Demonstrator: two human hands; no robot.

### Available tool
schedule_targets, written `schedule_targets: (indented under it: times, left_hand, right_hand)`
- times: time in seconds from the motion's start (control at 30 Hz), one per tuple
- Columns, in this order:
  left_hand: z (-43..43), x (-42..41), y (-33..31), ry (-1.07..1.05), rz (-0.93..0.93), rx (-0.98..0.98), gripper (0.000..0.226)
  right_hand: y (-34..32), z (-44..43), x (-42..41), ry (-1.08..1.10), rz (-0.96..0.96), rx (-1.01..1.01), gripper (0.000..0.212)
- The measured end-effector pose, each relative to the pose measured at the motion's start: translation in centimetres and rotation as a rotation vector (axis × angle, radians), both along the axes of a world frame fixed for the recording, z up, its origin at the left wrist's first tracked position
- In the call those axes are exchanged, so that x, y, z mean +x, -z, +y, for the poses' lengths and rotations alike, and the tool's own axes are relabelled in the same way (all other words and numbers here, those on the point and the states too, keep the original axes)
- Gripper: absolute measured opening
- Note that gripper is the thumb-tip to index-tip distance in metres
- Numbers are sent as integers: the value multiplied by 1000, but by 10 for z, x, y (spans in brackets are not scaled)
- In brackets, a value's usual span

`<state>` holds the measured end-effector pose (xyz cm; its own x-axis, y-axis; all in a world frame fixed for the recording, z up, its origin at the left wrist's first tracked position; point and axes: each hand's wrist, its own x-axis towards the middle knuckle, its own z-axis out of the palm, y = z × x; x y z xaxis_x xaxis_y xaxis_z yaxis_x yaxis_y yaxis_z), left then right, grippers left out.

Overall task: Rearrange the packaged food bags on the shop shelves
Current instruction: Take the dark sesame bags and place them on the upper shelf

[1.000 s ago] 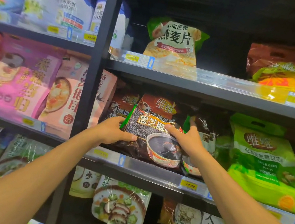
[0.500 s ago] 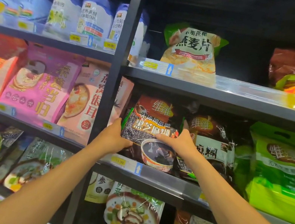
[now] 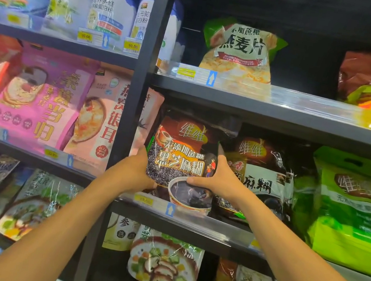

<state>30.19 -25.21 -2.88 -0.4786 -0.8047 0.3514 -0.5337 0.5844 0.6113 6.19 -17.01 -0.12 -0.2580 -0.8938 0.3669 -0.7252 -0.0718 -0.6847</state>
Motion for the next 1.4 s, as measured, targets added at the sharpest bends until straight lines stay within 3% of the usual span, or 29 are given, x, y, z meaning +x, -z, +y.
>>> schedule_targets:
  times: [0.43,0.7,0.97,1.1,1.2,1.4]
  left_hand:
    - [-13,-6,12,-11,45,-74,104]
    - [-13,-2,16,1,68,-152,98]
    - [1,-2,22,-13,77,-220,77]
    - [16,-3,25,-119,40,-415,87]
    - [38,-12,30,-178,-45,-601,93]
    - [98,-51,34,-135,-80,-720,94]
  right_hand:
    - [4,-7,7,169,118,-31,154]
    - [9,6,20,346,260,-51,151]
    - [13,46,31,439,462,-36,110]
    - [17,80,24,479,668,-117,86]
    - [22,108,14,499,805,-167,79]
    - [34,179,-16,568,922,-165,78]
